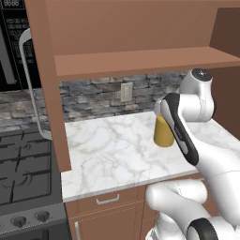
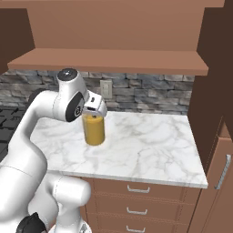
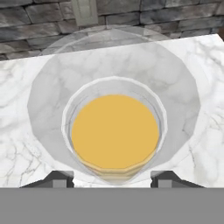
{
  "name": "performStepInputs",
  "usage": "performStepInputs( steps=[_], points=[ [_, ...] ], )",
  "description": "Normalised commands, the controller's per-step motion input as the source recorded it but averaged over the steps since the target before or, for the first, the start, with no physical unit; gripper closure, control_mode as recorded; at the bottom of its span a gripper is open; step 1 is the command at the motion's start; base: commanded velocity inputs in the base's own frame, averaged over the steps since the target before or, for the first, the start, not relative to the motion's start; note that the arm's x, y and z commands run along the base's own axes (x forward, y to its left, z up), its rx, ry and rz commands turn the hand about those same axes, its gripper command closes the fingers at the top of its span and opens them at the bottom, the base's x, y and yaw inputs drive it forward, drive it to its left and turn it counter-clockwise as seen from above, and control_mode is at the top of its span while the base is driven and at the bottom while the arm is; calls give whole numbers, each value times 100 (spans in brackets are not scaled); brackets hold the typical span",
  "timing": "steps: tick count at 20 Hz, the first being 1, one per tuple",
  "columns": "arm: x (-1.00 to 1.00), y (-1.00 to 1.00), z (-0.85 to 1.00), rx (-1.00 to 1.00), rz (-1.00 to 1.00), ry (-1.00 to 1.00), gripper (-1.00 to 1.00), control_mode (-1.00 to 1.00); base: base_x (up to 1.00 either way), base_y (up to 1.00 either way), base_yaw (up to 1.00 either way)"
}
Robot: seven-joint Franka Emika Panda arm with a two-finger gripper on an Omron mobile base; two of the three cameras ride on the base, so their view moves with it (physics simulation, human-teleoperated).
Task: There is a tray on the dining counter. Grab the cup, mug, and pitcher and place them on the tray. The pitcher may be placed next to the tray if it cannot fit the tray.
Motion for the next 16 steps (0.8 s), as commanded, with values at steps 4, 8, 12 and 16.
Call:
performStepInputs(
  steps=[4,8,12,16],
  points=[
    [-1,0,0,0,2,0,100,-100,0,0,0],
    [0,0,0,0,0,0,100,100,-61,-2,8],
    [0,0,0,0,0,0,100,100,-100,-1,15],
    [0,0,0,0,0,0,100,100,-100,0,29]
  ],
)
